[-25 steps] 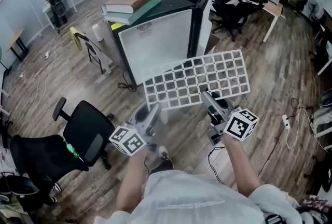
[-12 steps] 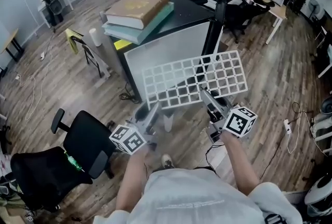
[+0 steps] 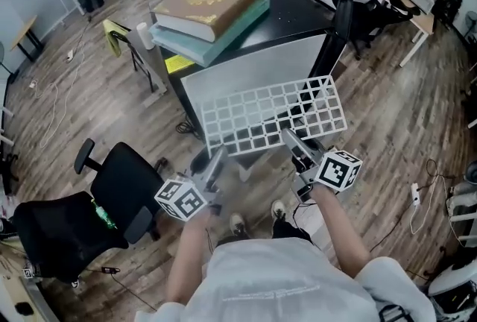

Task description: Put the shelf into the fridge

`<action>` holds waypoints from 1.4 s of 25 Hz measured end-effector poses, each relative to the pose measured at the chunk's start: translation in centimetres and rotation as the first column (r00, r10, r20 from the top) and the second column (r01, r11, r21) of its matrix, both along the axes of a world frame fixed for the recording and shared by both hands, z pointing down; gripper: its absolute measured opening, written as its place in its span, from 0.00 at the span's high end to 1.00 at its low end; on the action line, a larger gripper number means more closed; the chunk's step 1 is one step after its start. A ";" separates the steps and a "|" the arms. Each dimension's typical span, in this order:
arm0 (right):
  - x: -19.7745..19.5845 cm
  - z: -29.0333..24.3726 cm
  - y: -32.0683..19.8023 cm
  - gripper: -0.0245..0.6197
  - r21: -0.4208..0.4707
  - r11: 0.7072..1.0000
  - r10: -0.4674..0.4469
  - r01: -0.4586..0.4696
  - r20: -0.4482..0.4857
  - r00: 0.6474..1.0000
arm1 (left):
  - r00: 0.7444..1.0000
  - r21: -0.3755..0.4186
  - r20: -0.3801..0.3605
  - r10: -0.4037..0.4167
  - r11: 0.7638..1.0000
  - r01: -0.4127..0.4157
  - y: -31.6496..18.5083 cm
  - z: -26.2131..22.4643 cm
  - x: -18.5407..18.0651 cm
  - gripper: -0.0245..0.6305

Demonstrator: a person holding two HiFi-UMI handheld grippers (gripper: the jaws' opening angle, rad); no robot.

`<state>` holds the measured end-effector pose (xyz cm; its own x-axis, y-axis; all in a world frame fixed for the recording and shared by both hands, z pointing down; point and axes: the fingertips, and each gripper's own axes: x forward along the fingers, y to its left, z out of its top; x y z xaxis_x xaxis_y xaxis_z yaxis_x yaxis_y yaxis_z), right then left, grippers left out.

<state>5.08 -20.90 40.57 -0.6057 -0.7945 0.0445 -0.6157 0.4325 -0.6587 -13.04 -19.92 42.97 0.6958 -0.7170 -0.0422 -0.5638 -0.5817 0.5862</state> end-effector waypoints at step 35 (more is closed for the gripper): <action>-0.1 7.6 -4.8 0.78 -0.163 0.974 -0.146 0.156 0.072 0.987 | 0.987 -0.150 0.063 -0.146 0.977 0.154 -1.7 6.0 0.2 0.70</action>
<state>4.96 -25.73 48.13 -0.7236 -0.6778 0.1302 -0.5097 0.3976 -0.7629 -12.81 -21.59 48.93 0.5784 -0.8083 0.1099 -0.6696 -0.3935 0.6299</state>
